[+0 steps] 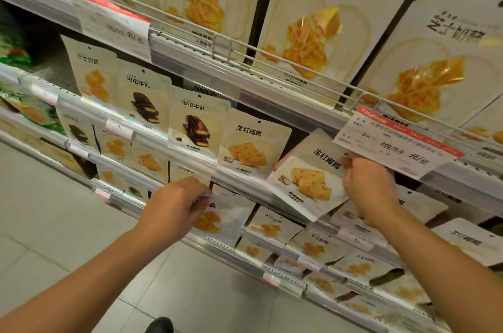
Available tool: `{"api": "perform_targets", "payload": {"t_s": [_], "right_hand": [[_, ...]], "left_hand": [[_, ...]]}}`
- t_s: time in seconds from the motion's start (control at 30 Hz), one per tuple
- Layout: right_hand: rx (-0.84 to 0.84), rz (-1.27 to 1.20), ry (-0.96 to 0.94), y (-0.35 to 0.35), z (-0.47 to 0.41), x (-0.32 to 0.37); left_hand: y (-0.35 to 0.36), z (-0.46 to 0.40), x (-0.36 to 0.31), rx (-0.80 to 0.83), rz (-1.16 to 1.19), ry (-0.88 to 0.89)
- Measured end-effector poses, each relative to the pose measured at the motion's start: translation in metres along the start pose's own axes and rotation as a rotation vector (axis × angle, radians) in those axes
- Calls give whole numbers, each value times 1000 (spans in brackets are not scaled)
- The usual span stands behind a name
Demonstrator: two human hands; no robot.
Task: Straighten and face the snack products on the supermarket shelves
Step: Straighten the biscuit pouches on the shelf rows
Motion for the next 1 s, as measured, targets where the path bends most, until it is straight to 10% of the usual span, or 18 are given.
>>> {"api": "perform_targets", "payload": {"t_s": [1.0], "right_hand": [[149, -5, 37, 20, -17, -1]], "left_hand": [[13, -18, 7, -19, 1, -64]]}}
Point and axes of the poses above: each hand's wrist, its own z-axis away from the middle knuckle, its own y-axis out of the palm, x = y × z, the point moved 5 cm from there along -z, towards the middle knuckle, and after that the axes turned 12 degrees about -y, right-handed, at the moved point
